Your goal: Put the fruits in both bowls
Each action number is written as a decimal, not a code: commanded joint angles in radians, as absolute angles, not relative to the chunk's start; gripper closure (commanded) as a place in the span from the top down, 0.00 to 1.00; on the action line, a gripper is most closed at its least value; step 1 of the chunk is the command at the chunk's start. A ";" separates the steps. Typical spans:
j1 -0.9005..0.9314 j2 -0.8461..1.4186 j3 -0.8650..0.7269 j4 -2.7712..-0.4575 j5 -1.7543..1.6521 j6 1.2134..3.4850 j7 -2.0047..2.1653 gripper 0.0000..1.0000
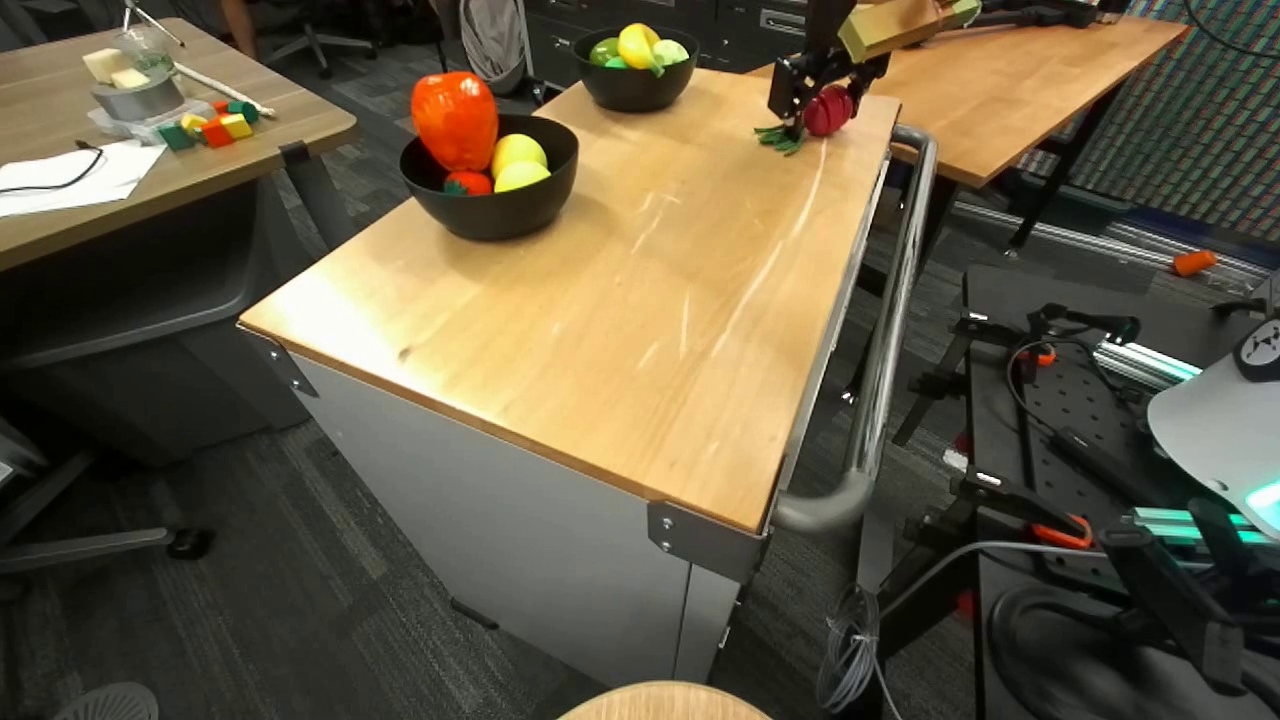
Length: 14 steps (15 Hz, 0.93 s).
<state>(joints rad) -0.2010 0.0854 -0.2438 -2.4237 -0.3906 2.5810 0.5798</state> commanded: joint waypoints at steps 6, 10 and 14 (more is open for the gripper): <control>-0.166 0.015 -0.226 -2.460 -0.336 2.673 0.579 0.45; -0.099 -0.087 -0.139 -2.426 -0.380 2.679 0.587 0.45; -0.032 -0.092 -0.001 -2.314 -0.341 2.693 0.558 0.45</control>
